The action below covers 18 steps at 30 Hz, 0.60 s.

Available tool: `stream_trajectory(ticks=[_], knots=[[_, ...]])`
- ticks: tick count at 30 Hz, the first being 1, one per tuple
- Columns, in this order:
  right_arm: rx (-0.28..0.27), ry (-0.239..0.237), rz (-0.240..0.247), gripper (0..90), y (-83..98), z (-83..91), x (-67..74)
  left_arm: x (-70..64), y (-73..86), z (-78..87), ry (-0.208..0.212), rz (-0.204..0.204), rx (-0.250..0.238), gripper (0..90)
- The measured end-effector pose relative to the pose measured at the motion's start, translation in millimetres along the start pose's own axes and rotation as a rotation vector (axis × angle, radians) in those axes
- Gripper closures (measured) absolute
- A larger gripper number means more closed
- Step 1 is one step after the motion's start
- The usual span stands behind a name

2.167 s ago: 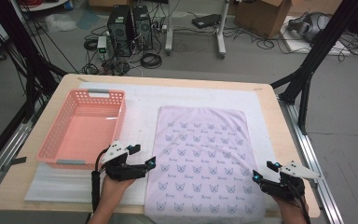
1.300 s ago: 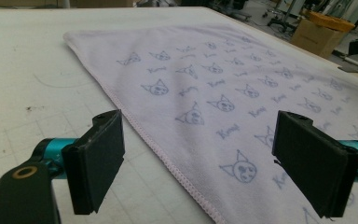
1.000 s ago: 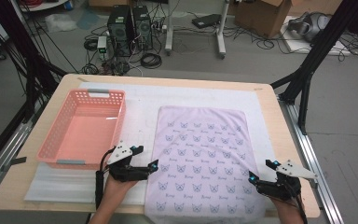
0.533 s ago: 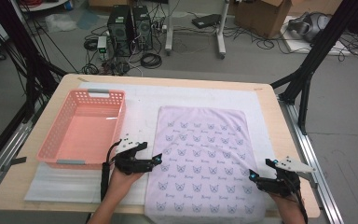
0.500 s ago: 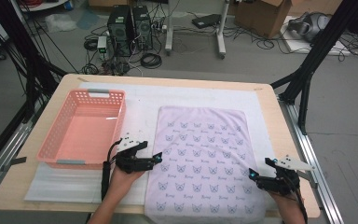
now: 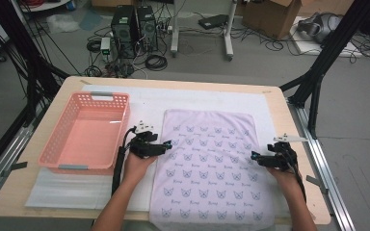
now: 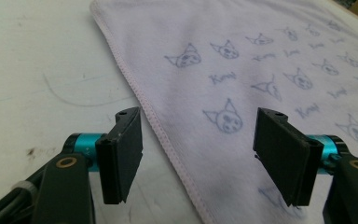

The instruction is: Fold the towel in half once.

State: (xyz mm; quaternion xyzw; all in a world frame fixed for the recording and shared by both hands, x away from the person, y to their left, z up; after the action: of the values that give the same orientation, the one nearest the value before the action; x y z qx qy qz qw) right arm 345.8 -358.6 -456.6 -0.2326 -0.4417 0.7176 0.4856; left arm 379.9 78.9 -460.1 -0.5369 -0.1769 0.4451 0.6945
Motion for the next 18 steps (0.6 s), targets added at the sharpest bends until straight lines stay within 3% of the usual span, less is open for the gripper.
stream_trajectory(ticks=[2,4,7,11,13,16,18], knots=[[0.015,0.01,-0.009,19.7,-4.8,-5.5,-3.3,2.6,-2.5,-7.3,-0.018,0.004,0.016,33.2],[0.023,0.02,-0.013,20.4,-9.6,-9.8,-6.2,3.6,-3.8,-14.5,-0.049,-0.035,0.06,32.6],[0.038,0.035,-0.014,26.2,-15.6,-17.3,-8.3,3.3,-6.4,-21.0,-0.07,-0.063,0.057,32.7],[0.069,0.044,-0.006,30.9,-19.4,-28.5,-8.8,1.5,-6.0,-23.1,-0.098,-0.112,0.06,39.4],[0.073,0.056,0.004,33.0,-21.0,-33.3,-8.9,0.9,-6.9,-24.4,-0.115,-0.152,0.073,45.2],[0.081,0.081,0.017,38.4,-24.8,-38.4,-7.8,-2.5,-9.6,-27.8,-0.099,-0.197,0.094,53.6],[0.081,0.083,0.035,47.2,-26.5,-40.9,-5.6,-5.1,-9.9,-30.1,-0.076,-0.203,0.091,69.1]])
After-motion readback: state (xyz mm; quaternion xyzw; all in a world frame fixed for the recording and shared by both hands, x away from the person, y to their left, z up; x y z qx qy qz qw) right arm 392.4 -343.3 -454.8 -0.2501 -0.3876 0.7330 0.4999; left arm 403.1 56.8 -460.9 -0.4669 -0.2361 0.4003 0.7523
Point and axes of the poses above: each handheld gripper's, and its own axes: z roughly backward along the jaws, y roughly out of its underside, x roughly to its left, the point moved 2 cm from there along -z, roughly forward along the jaws, and after that the axes turned 12 degrees about -x, right-handed, at the moved point
